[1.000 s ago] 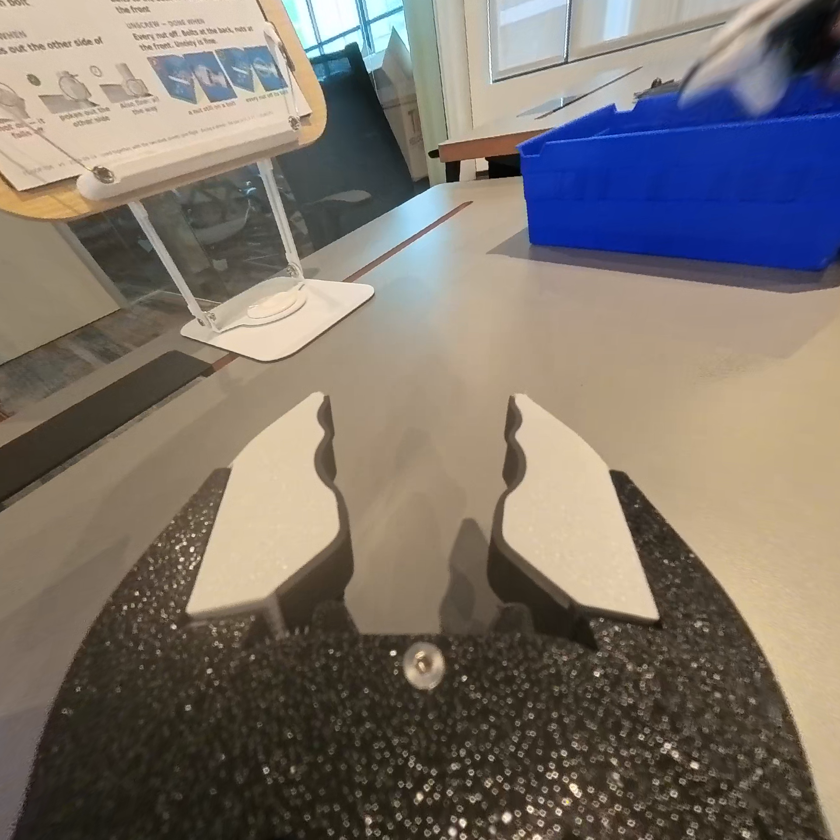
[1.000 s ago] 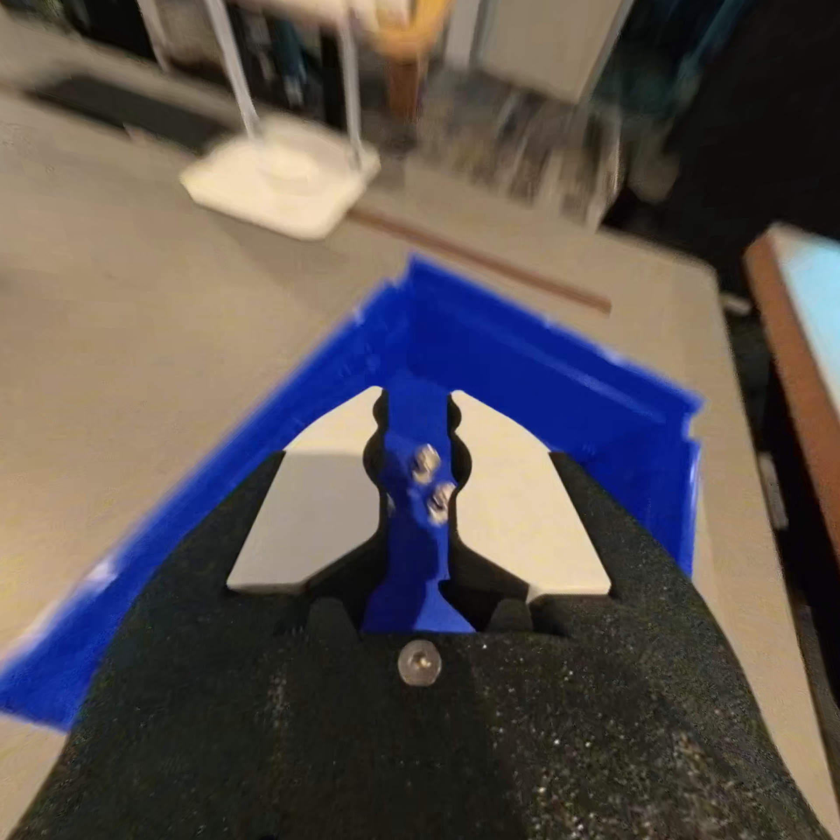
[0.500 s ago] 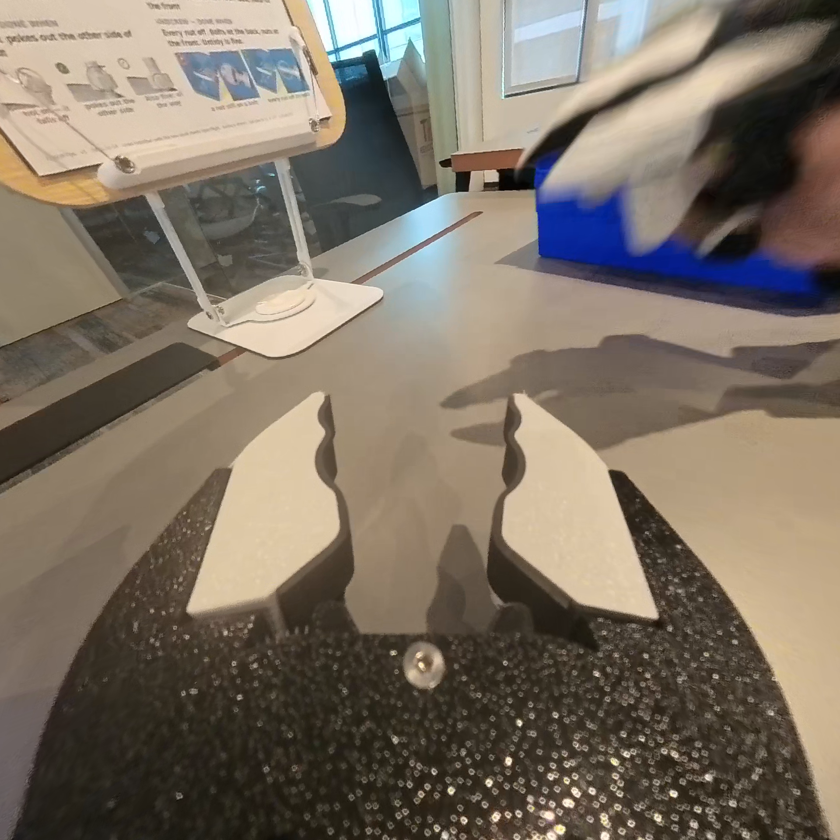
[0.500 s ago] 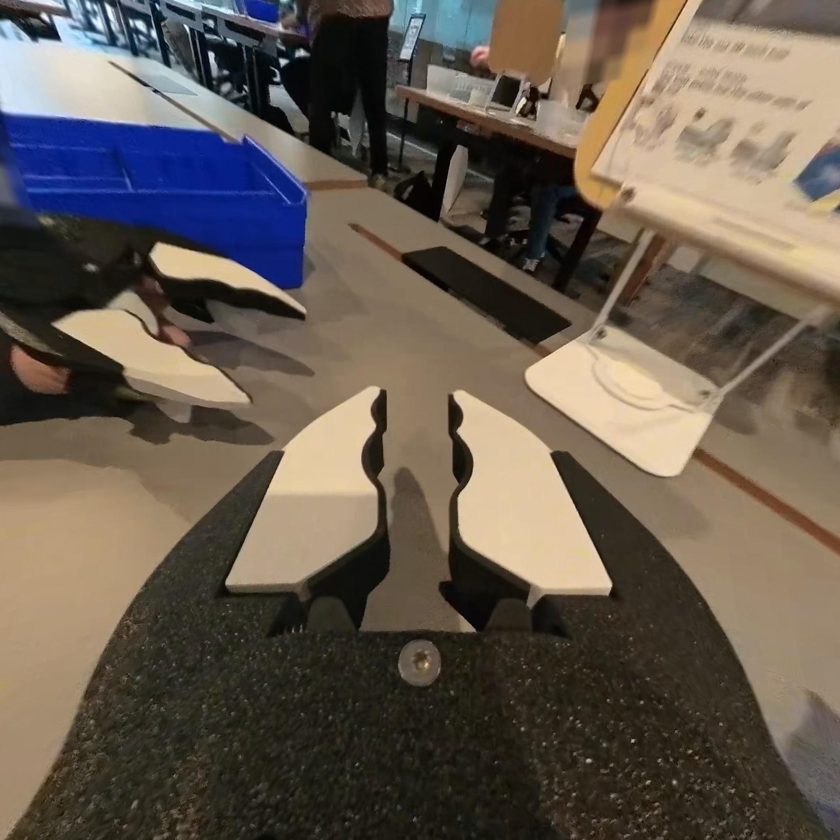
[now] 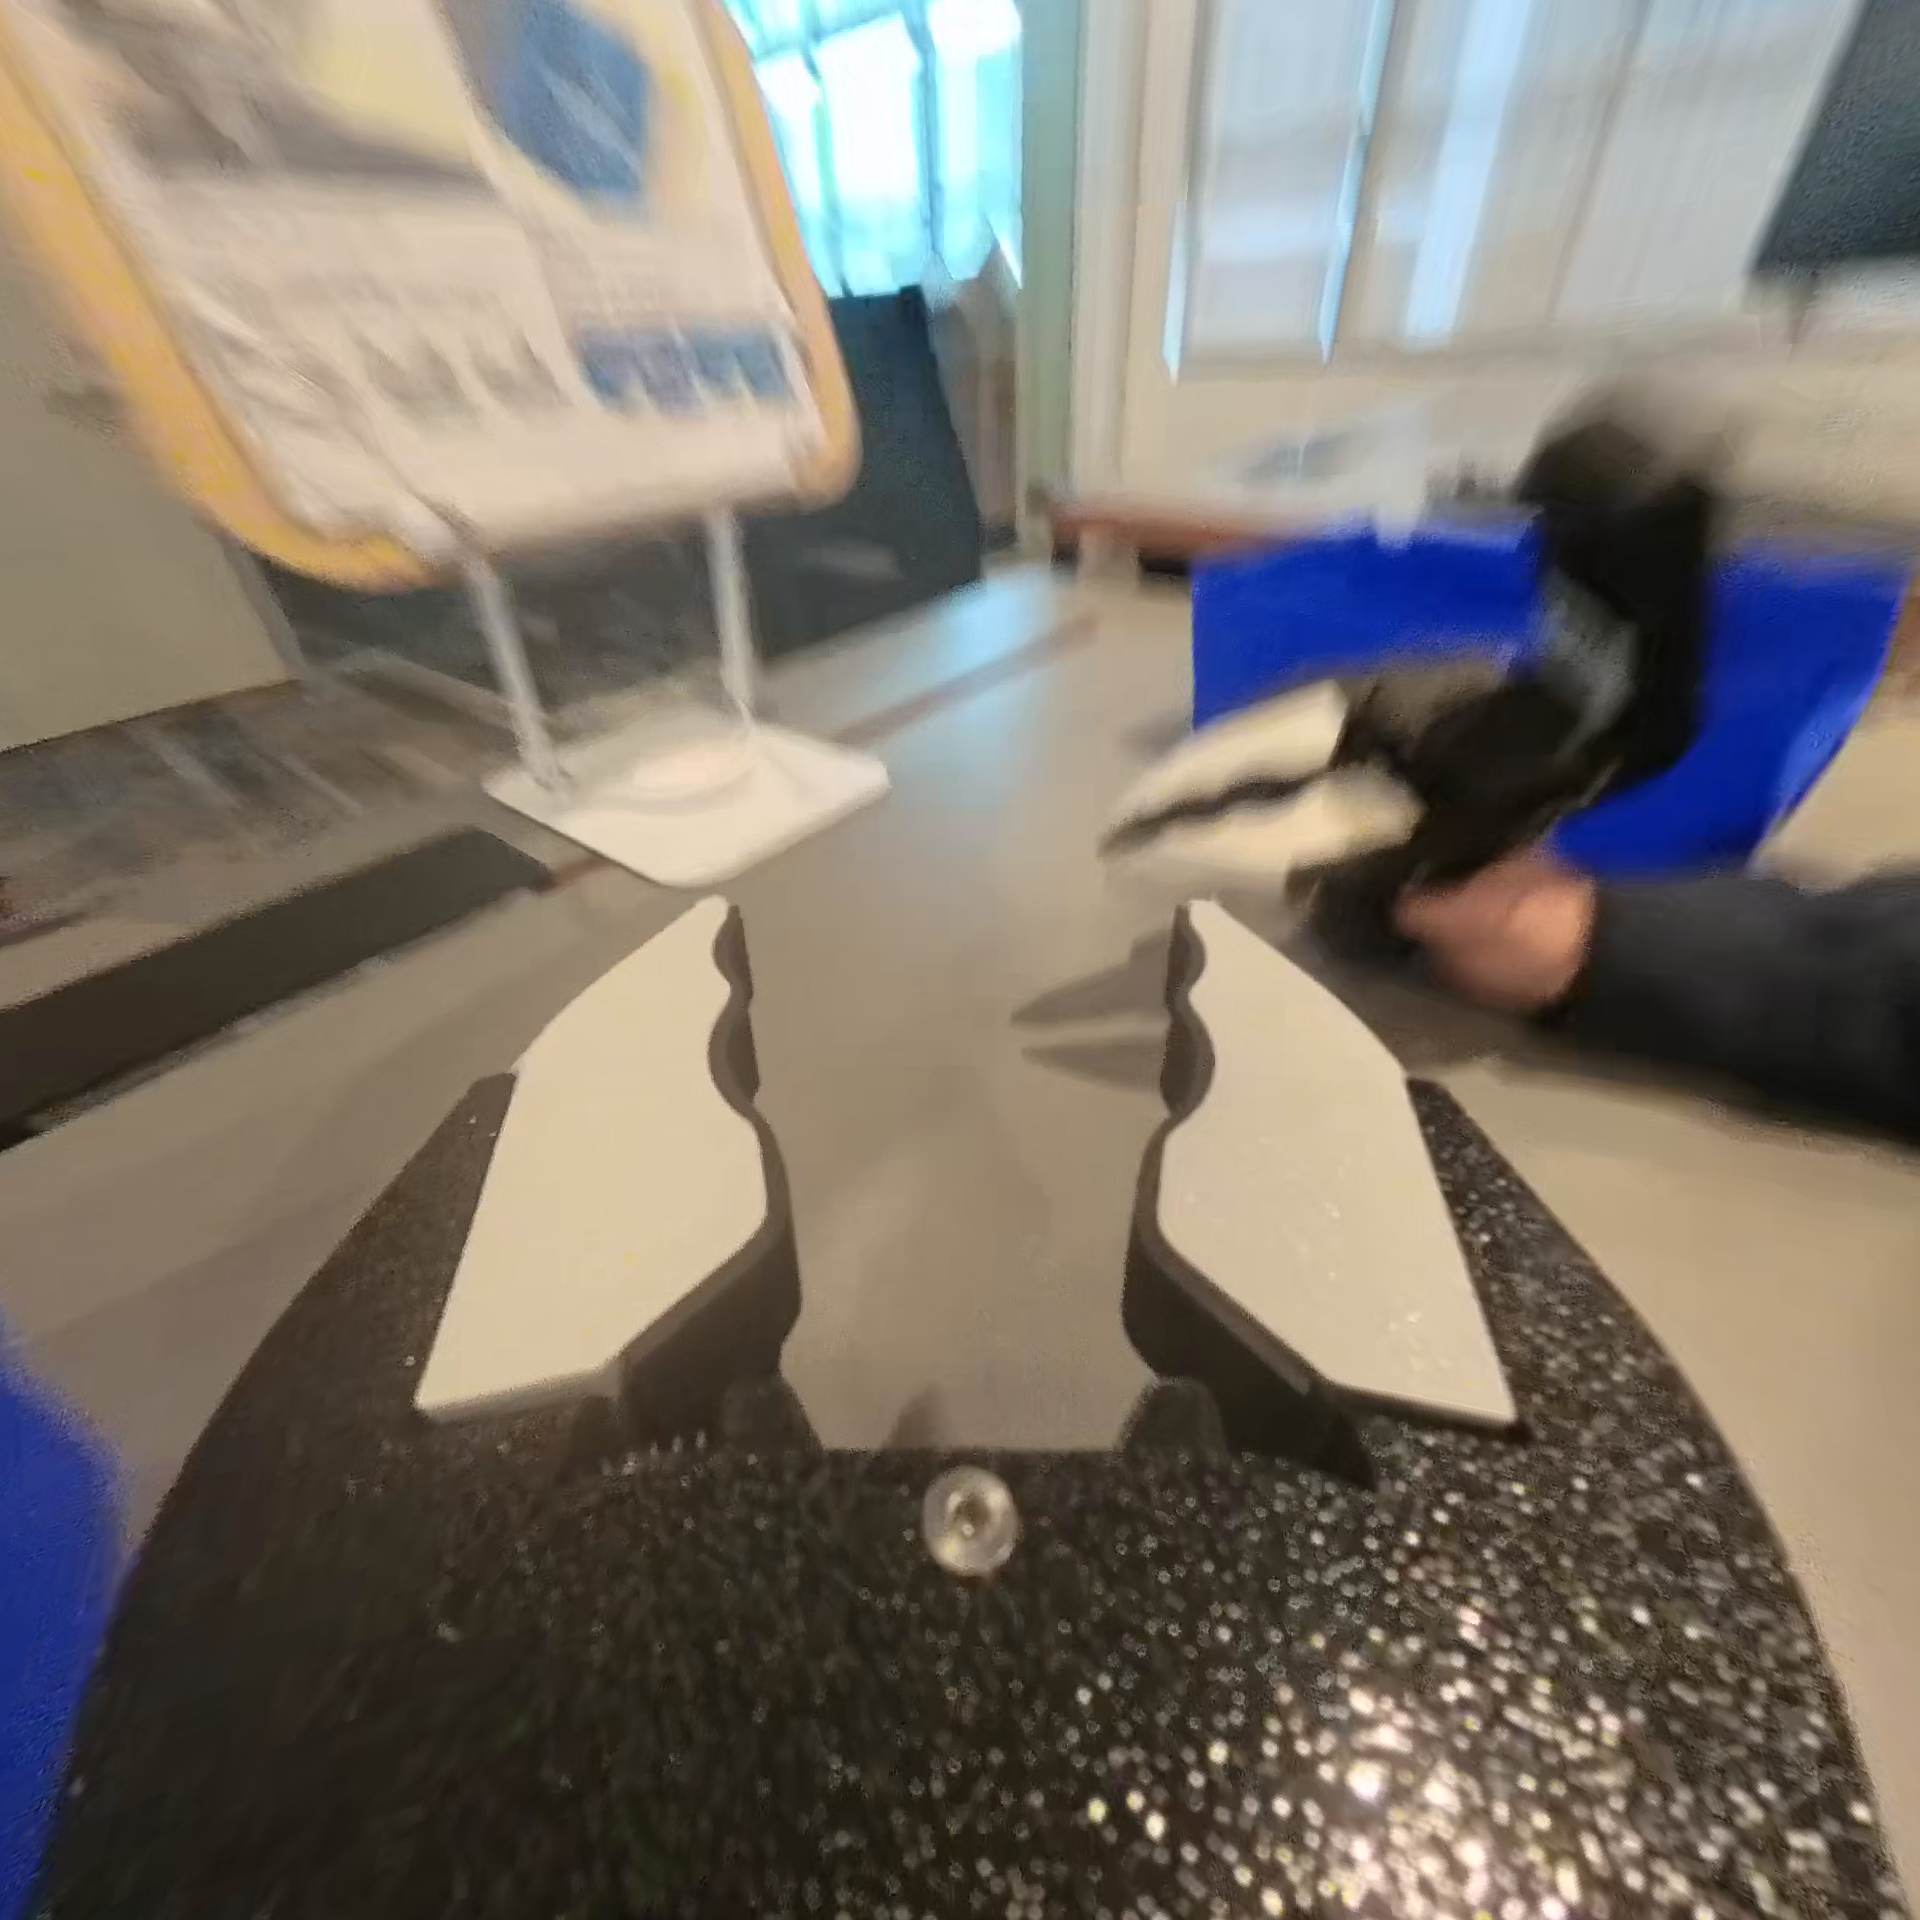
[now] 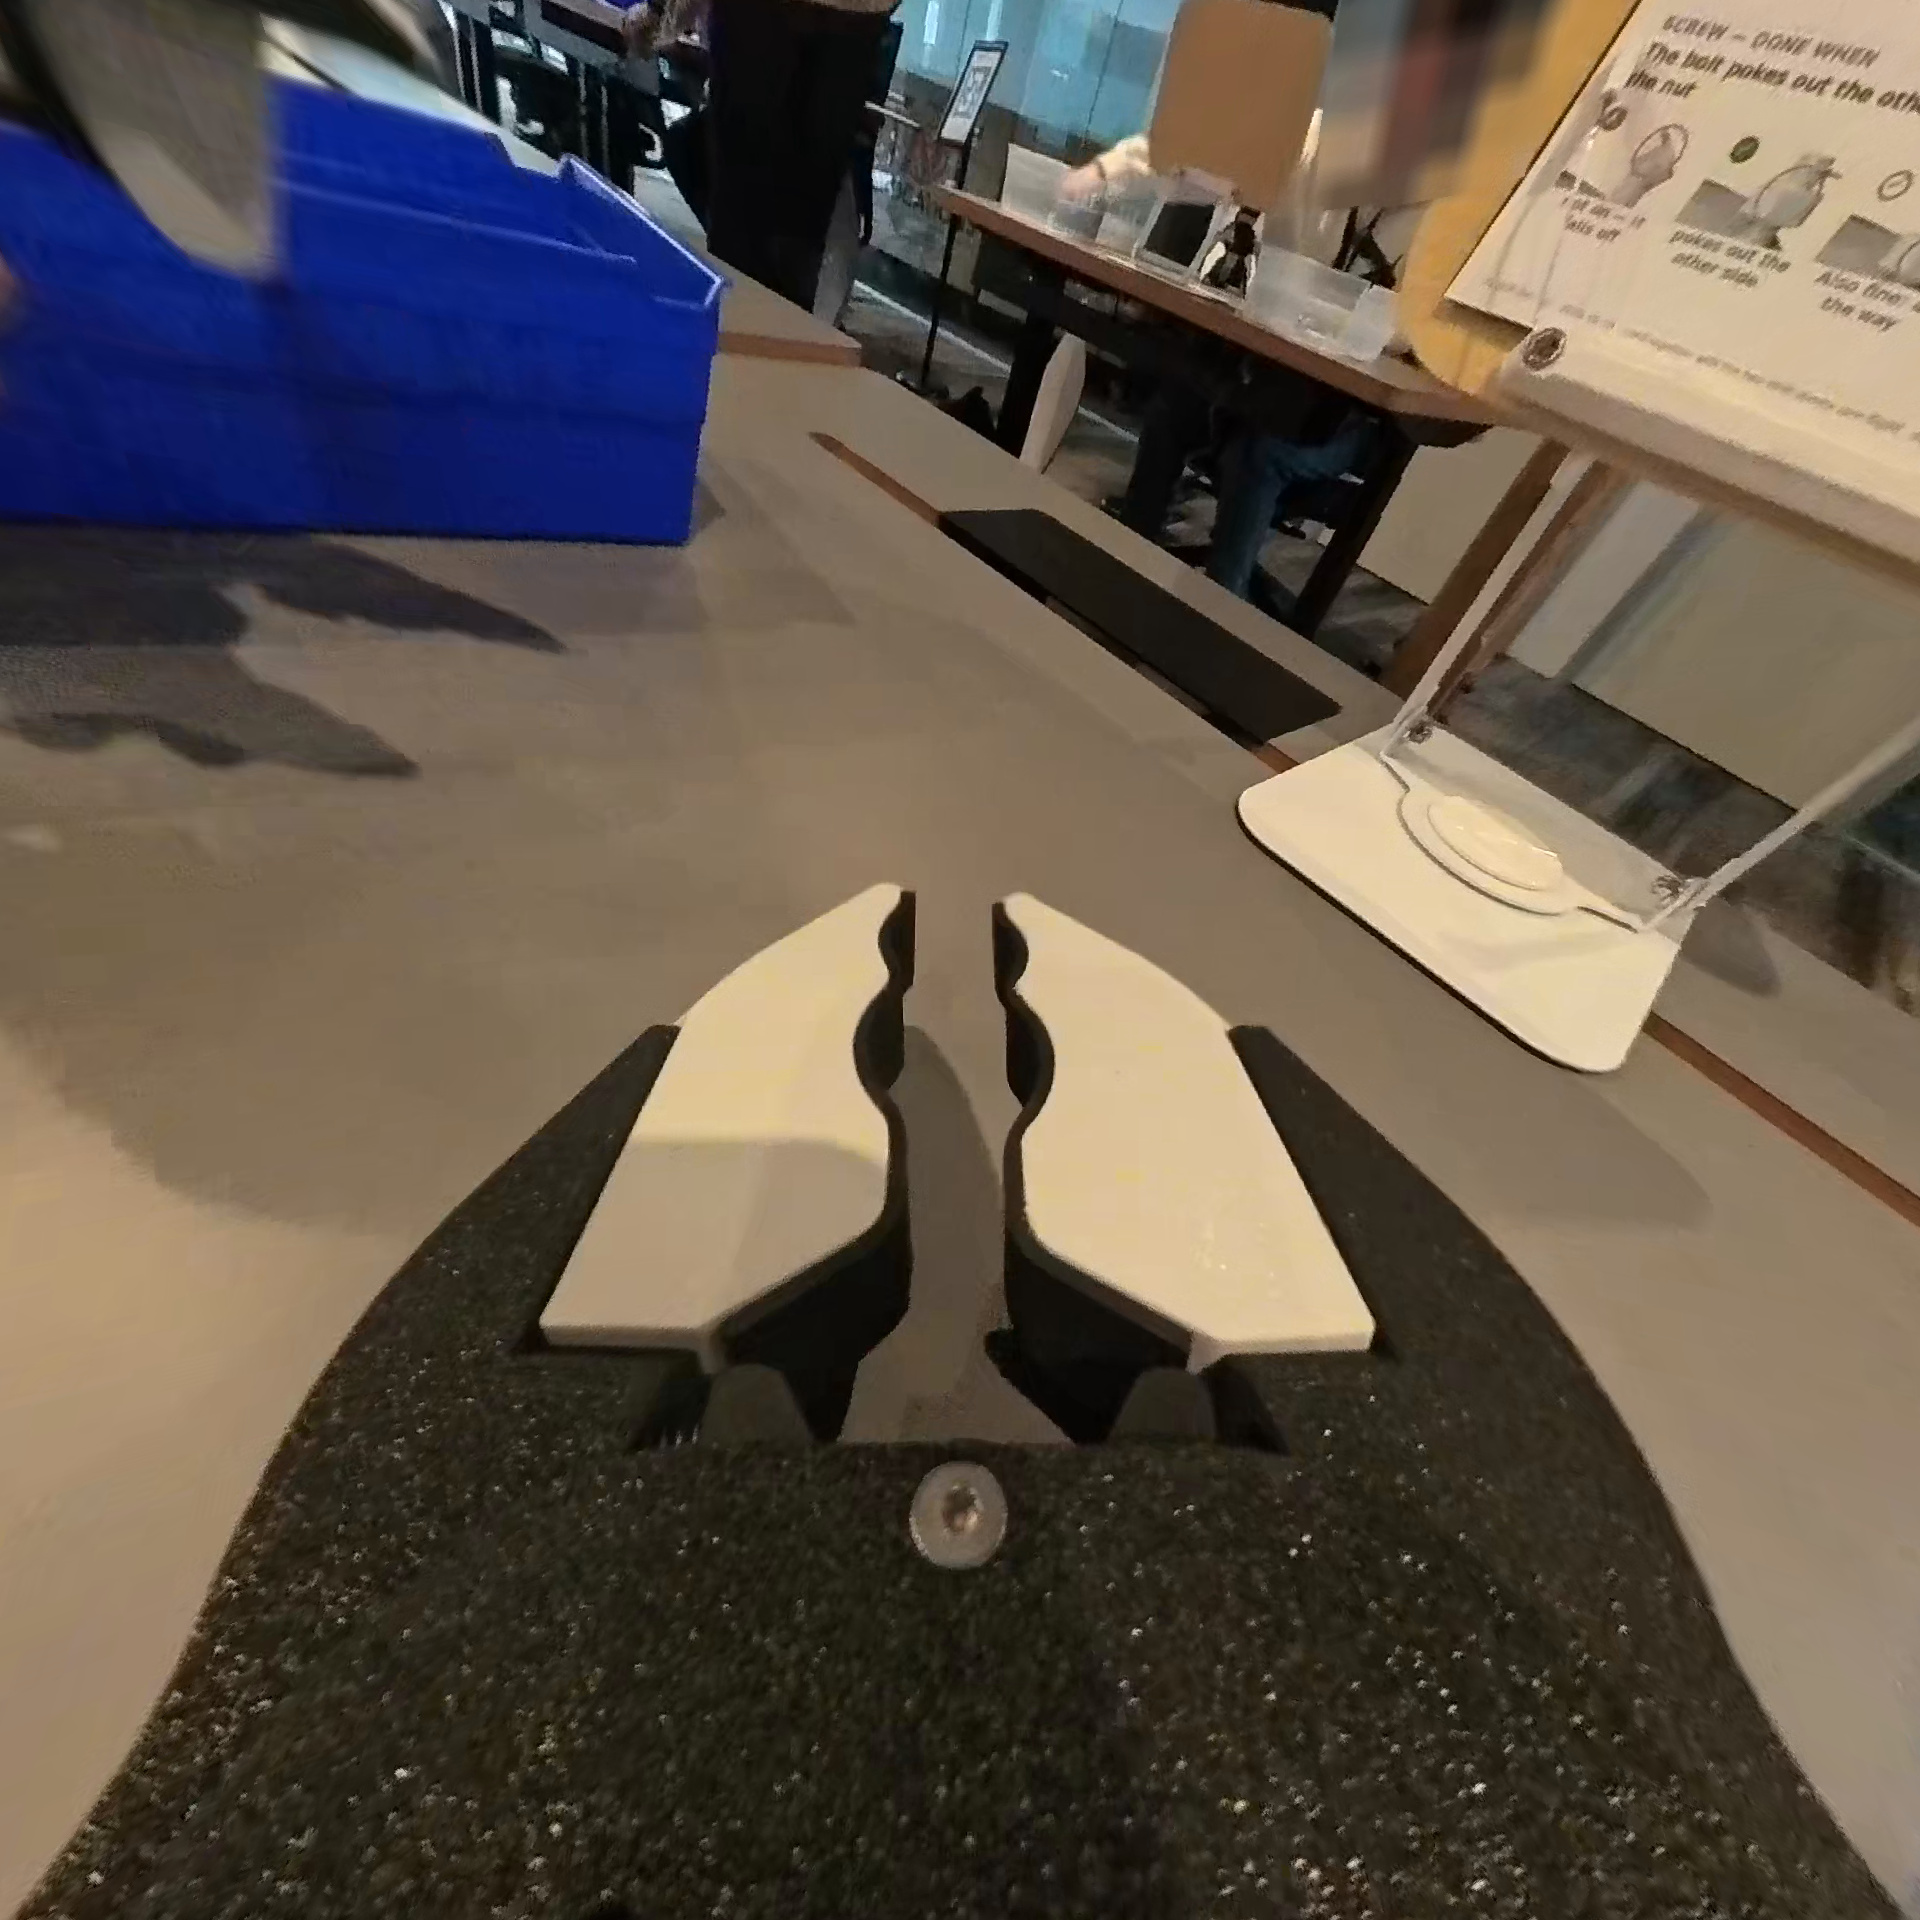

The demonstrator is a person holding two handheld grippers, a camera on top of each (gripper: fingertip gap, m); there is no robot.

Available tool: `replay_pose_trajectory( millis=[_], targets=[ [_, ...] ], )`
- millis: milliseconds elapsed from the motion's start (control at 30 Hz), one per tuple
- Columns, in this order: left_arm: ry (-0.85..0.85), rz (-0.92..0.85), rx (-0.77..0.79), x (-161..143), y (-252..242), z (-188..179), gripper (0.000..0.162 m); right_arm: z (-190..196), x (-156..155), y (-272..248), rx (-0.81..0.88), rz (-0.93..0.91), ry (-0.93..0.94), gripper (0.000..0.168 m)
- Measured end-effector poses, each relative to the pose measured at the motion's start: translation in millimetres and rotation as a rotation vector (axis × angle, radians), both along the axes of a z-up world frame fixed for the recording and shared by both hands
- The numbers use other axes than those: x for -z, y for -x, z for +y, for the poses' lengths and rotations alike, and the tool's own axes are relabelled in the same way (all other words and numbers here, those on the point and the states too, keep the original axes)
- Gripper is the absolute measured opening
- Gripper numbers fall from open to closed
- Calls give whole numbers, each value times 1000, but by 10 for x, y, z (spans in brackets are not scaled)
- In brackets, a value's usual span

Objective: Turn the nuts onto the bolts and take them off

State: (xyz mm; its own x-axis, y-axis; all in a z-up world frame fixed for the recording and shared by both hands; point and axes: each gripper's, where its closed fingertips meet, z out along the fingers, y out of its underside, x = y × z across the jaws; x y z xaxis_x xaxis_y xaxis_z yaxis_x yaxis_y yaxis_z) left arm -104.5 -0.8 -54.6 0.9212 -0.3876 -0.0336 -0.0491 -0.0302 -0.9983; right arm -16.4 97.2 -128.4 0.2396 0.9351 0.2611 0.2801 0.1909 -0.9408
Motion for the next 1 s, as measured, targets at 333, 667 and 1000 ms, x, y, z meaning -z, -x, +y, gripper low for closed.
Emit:
replay_pose_trajectory(
  millis=[333, 667, 1000],
  targets=[
    [166, 85, -471, -545, 1992, -876, 62, 10, 63, 41, -16, -10, 50, 10],
    [978, 557, 23, 592, 2401, -420, 55, 58, -20, 2, 37, 12, -47, 3],
    [1114, 798, 375, 1040, 2470, -382, 36, 133, -15, -2, 87, -11, -108, 0]
  ],
)
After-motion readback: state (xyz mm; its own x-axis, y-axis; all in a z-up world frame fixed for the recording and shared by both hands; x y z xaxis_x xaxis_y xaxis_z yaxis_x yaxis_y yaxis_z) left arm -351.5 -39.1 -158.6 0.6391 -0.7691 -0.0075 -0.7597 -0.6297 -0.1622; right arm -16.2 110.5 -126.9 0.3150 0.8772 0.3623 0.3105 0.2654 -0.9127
